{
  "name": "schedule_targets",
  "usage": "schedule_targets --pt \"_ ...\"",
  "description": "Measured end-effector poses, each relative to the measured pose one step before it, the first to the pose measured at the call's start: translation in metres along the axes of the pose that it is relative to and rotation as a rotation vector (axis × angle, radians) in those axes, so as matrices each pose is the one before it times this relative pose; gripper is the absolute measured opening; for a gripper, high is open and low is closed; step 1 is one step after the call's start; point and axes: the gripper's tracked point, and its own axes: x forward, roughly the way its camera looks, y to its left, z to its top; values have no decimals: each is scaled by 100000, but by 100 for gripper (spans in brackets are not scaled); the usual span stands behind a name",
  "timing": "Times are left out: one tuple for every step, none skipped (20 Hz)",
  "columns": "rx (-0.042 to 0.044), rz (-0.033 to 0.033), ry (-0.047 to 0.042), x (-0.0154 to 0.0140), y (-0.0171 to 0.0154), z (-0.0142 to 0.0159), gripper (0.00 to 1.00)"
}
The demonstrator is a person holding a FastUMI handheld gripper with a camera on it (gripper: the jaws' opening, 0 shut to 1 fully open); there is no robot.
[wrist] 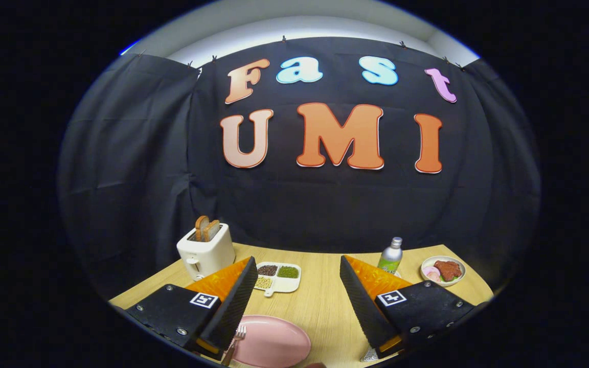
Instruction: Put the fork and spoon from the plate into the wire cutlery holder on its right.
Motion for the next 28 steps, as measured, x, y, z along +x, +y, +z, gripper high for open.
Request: schedule_targets --pt "-60 1308 809 96 917 -224 97" --pt "-297 1134 1182 124 938 -396 97" --pt "-913 590 2063 219 655 -649 97" --pt "-677 837 2423 152 653 -698 97" --pt "-372 1196 2353 251 766 -631 97" --pt "-62 1507 2533 554 940 -965 97" --pt "-228 1068 2701 347 580 -741 97" --pt "-485 433 3051 451 365 -866 97" --pt "-729 -194 4300 335 93 -1063 97" --pt "81 439 3504 218 272 -1044 97" --pt "389 320 3868 430 304 -1044 97" --pt "640 554 3551 352 374 -991 97" --pt "374 790 3054 345 422 -875 97" --pt "-248 537 3619 266 365 -1128 97" --pt "-567 571 3088 441 281 -1067 97" --pt "-643 141 3116 268 249 -994 97" --pt "-641 763 3649 311 347 -1078 97" --pt "-550 -787 3703 368 30 -1203 97" --pt "387 -144 2597 283 145 -969 97" --pt "442 1076 2834 334 582 -889 95" --pt "42 1496 2905 371 535 -876 94" --pt "-373 689 2629 214 289 -773 92" --pt "-1239 421 2962 344 102 -727 91" --pt "-1318 488 3004 402 339 -897 88" --pt "-1076 652 2685 344 187 -543 87" --pt "-677 -16 3140 463 87 -611 84" --pt "357 1131 2781 282 202 -486 82" --pt "865 1462 2676 155 422 -498 77"
